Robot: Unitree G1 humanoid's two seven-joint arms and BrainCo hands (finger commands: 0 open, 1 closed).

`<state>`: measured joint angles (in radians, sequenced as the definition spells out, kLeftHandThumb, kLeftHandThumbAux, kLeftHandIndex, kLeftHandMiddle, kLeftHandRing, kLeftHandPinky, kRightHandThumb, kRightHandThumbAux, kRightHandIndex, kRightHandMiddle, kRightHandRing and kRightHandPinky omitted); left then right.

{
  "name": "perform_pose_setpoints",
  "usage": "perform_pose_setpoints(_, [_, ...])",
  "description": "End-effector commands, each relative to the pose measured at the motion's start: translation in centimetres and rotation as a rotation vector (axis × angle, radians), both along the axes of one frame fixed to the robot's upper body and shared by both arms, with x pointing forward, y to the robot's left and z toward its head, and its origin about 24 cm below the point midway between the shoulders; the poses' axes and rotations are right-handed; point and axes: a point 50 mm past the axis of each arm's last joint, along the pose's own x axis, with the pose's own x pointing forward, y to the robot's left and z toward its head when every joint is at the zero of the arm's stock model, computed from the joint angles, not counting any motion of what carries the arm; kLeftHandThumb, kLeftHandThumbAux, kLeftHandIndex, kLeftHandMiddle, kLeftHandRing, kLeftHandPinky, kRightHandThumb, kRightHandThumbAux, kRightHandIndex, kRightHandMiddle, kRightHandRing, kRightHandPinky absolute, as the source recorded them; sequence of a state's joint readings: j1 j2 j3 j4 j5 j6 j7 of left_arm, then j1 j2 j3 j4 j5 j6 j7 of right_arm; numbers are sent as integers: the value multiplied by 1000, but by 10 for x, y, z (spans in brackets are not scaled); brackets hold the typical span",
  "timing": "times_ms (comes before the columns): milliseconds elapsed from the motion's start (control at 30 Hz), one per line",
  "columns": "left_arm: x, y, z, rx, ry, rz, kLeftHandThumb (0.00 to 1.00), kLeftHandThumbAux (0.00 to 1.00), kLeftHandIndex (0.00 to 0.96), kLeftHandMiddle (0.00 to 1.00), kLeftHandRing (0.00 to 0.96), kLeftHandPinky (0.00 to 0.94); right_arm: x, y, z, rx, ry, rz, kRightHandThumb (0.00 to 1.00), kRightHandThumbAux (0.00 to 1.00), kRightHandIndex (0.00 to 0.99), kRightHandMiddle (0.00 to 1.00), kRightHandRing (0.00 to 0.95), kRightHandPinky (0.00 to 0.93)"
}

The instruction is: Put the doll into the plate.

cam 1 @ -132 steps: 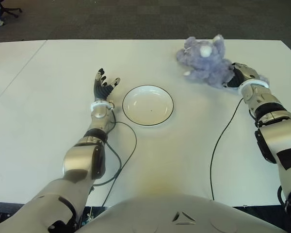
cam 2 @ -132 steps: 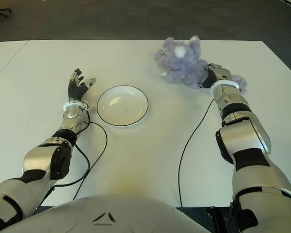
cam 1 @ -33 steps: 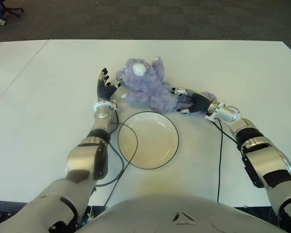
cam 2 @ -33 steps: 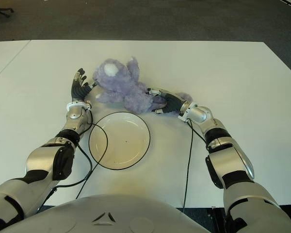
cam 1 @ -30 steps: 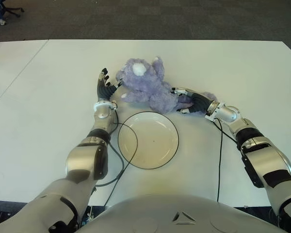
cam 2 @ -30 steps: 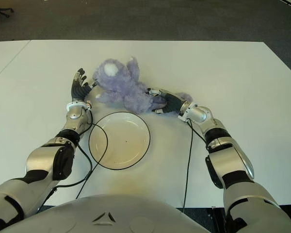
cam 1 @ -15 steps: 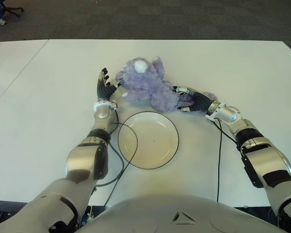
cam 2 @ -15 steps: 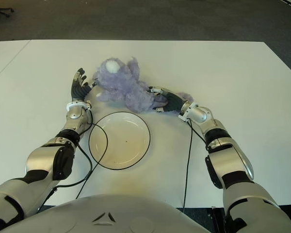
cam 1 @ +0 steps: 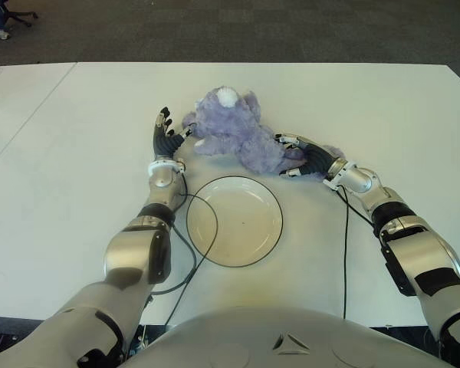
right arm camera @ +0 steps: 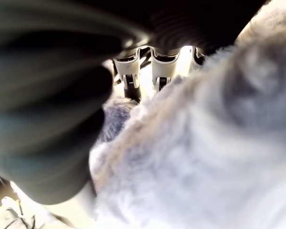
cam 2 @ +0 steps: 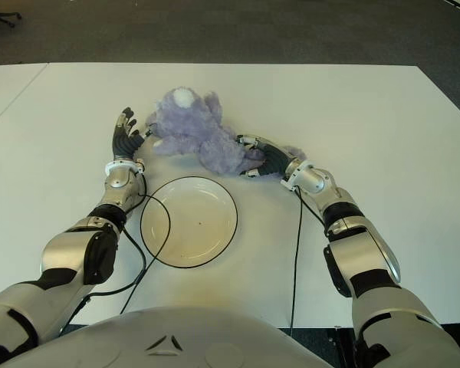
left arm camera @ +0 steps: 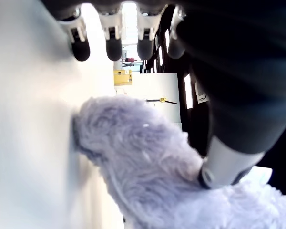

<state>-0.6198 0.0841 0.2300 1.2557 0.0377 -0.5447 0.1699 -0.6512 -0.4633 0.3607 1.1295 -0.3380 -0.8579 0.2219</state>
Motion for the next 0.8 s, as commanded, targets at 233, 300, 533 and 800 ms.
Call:
perform_pose_setpoints(233, [-58, -9, -71, -47, 334, 6, 43, 774, 31, 50, 55, 93, 6, -30, -29, -415, 426, -92, 128, 701, 0, 113, 196, 225])
perform_pose_setpoints(300, [-59, -9, -71, -47, 331, 7, 44, 776, 33, 51, 55, 90, 7, -30, -29, -445, 464, -86, 127, 680, 0, 89, 166, 191])
perform_pose_setpoints(533, [-59, -7, -71, -61, 319, 15, 62, 764, 39, 55, 59, 92, 10, -31, -27, -509, 535, -85, 164, 628, 0, 51, 116, 168])
perform_pose_setpoints(800, [-61, -4, -72, -65, 318, 22, 80, 742, 47, 66, 72, 112, 12, -30, -26, -512, 543, -90, 188, 609, 0, 39, 97, 157])
